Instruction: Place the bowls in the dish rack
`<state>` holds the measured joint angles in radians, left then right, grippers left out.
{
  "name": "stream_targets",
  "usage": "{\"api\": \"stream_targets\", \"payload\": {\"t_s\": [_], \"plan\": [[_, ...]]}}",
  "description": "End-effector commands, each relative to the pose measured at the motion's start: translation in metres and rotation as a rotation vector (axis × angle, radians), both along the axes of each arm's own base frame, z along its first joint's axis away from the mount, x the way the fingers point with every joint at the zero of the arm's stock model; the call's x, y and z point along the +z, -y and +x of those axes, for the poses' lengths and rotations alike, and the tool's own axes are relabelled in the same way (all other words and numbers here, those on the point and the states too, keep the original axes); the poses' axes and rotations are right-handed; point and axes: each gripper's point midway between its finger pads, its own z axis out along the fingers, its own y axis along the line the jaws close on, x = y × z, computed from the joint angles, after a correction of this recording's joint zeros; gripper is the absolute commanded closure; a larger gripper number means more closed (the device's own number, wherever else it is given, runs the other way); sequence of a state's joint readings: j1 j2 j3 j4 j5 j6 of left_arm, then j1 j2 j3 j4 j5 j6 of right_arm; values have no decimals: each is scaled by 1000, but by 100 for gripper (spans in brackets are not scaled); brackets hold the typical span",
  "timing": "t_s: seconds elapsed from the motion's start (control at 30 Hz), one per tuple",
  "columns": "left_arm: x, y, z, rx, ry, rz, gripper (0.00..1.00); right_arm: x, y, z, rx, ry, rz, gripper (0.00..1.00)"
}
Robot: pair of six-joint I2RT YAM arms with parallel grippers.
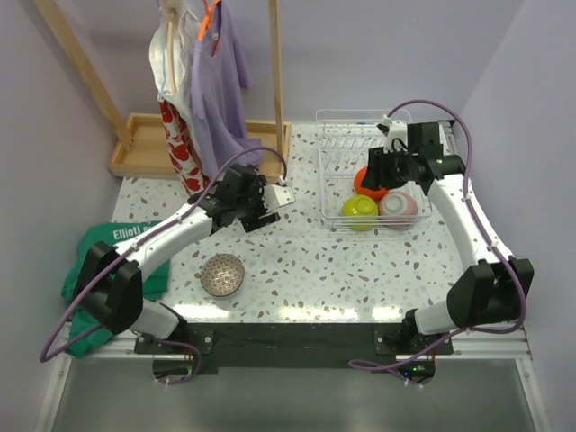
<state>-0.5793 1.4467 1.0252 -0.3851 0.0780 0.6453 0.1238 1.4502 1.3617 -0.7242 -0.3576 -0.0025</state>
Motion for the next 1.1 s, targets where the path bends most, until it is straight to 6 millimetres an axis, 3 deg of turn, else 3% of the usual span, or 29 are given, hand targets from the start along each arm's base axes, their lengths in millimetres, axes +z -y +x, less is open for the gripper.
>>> {"api": "stream_targets", "payload": {"t_s": [0.0,0.27,0.47,0.57,0.6,0.8,0.87,0.93,1.03,1.07], "plan": [[-17,0,12,43,-33,54,26,5,17,-5,-18,38,-72,52],[-46,9,29,104,-83,61,34,16,24,-14,-12,66,-112,51],[-55,5,43,160,-56,91,43,14,27,-19,-16,65,-121,51],[-57,5,47,172,-63,103,55,14,26,-16,-27,68,-115,51],[-57,5,47,173,-63,102,63,14,27,-16,-29,67,-115,51],[-39,11,37,128,-89,73,93,13,27,-14,-30,67,-121,52],[-32,11,33,120,-97,65,99,10,28,-15,-33,58,-124,52],[-24,16,28,107,-121,36,100,8,29,-16,-37,50,-120,52],[6,33,20,67,-156,-44,100,8,35,-17,-47,38,-130,52],[27,46,16,24,-172,-99,100,8,42,-16,-63,32,-137,52]]}}
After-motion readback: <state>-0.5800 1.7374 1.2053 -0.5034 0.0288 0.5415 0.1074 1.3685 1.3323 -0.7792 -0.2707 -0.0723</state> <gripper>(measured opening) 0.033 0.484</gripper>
